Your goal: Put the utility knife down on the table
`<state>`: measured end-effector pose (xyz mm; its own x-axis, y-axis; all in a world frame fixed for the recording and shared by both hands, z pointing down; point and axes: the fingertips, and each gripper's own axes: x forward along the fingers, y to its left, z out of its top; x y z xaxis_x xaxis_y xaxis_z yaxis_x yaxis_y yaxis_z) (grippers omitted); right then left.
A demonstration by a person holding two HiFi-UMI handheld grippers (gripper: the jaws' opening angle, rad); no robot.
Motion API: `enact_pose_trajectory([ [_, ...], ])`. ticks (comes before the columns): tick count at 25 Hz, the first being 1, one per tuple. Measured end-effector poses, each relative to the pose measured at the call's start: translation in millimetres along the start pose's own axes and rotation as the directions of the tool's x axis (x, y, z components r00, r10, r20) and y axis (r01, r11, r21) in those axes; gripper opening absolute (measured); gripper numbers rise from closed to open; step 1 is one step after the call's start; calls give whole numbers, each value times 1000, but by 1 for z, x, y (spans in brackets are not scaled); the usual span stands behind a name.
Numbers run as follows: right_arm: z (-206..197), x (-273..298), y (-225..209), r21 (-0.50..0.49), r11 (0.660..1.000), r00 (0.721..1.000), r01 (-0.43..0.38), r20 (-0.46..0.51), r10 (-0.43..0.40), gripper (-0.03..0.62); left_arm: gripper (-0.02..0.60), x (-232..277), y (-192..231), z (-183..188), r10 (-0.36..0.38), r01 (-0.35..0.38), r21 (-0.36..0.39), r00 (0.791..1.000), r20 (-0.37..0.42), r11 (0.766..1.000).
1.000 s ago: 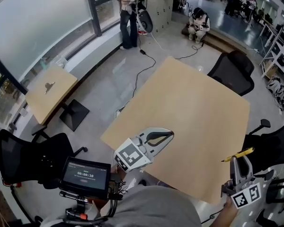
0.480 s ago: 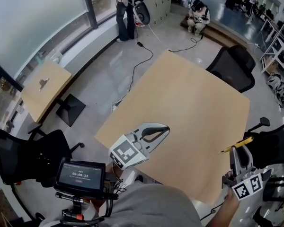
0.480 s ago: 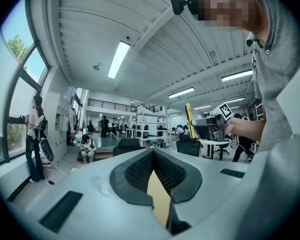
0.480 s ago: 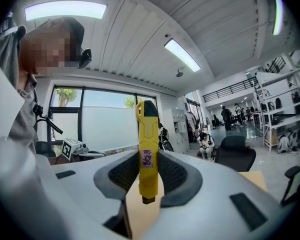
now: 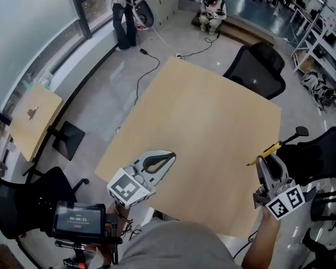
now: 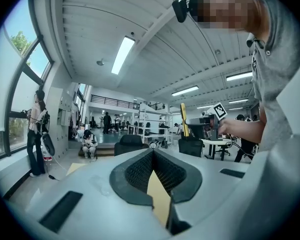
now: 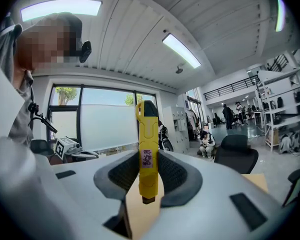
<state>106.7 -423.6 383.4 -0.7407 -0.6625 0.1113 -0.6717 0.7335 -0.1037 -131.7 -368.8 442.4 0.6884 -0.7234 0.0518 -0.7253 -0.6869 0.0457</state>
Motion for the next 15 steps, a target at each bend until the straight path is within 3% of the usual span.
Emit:
enact_pose_trajectory([
  [15,2,50,-84,-10,1000,999,-8,-35,8,117,5,32,4,-21,34,-38,-57,997,-68,998],
])
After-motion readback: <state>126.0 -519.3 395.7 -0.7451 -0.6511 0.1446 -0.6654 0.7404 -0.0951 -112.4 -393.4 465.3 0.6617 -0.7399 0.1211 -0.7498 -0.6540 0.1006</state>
